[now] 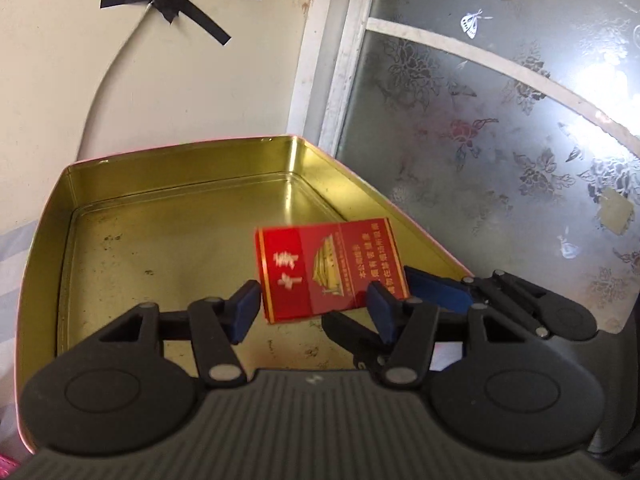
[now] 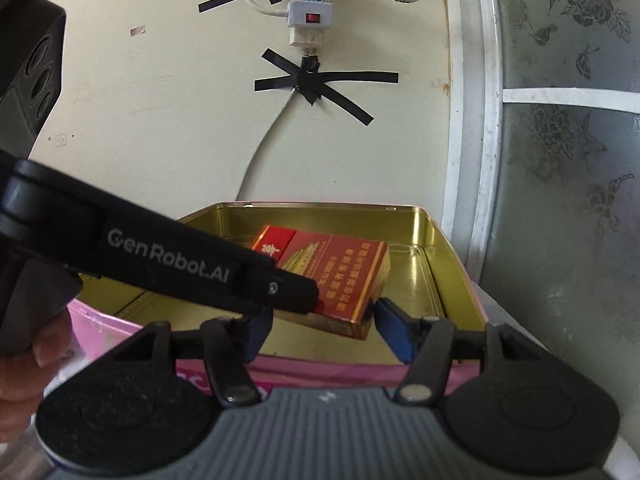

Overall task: Organize objects
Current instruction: 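Lower the red box into the pink tin and open the left gripper, then move the right gripper to the pink purse and grasp it, then carry the pink purse into the tin and open the right gripper, then withdraw the right gripper from the tin toward the green toothpaste box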

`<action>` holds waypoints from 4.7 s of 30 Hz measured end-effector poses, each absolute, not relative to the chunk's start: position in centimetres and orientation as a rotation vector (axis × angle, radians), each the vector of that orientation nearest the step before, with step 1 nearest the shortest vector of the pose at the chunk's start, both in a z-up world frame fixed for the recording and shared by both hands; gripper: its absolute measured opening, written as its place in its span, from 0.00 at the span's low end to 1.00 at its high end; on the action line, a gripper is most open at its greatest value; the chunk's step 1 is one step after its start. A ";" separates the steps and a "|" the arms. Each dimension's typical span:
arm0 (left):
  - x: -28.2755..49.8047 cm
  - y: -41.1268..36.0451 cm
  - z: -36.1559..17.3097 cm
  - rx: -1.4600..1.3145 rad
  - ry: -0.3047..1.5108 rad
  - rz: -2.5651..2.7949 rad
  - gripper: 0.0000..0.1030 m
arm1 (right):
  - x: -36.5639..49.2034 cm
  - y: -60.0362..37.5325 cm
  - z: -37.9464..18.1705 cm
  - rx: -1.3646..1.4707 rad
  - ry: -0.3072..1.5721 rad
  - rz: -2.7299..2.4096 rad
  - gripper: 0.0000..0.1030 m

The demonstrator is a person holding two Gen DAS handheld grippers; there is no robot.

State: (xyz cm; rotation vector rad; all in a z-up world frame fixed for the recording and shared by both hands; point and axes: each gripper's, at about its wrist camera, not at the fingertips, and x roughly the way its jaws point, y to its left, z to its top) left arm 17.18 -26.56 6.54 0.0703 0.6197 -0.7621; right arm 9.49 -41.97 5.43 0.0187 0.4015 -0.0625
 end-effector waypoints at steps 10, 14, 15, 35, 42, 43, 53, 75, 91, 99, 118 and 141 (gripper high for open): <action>13.9 -21.5 8.0 0.082 0.545 -0.657 0.70 | 6.9 -40.0 5.4 0.064 0.336 -0.053 0.62; 10.8 -16.4 8.0 0.036 0.527 -0.633 0.72 | 4.4 -37.8 5.4 0.081 0.283 0.008 0.62; 10.1 -15.0 7.7 0.019 0.533 -0.621 0.72 | 4.0 -37.3 5.3 0.088 0.281 0.034 0.62; 9.2 1.2 1.8 -0.346 0.743 -0.321 0.68 | 10.3 -24.6 4.9 0.168 0.561 0.402 0.49; 8.0 1.9 2.3 -0.353 0.705 -0.343 0.69 | 15.0 -20.3 5.1 0.077 0.560 0.427 0.52; 8.0 2.0 2.2 -0.360 0.707 -0.344 0.69 | 15.4 -19.7 5.1 0.057 0.552 0.427 0.52; 6.6 2.6 2.1 -0.363 0.699 -0.372 0.68 | 12.5 -19.7 4.3 0.132 0.602 0.481 0.66; 4.3 0.9 1.5 -0.252 0.747 -0.343 0.38 | 7.8 -24.1 1.4 0.288 0.682 0.620 0.30; 9.4 -10.4 9.9 -0.028 0.495 -0.548 0.38 | 5.6 -31.5 8.5 0.143 0.318 0.337 0.26; 19.1 -17.9 8.1 0.010 0.649 -0.547 0.34 | 14.8 -36.7 8.4 0.171 0.498 0.187 0.25; 20.5 -20.0 6.1 0.147 0.641 -0.402 0.34 | 17.7 -35.1 7.3 0.039 0.515 -0.055 0.51; 10.4 -12.1 7.3 0.138 0.552 -0.349 0.41 | 9.9 -29.3 10.5 0.145 0.490 0.009 0.51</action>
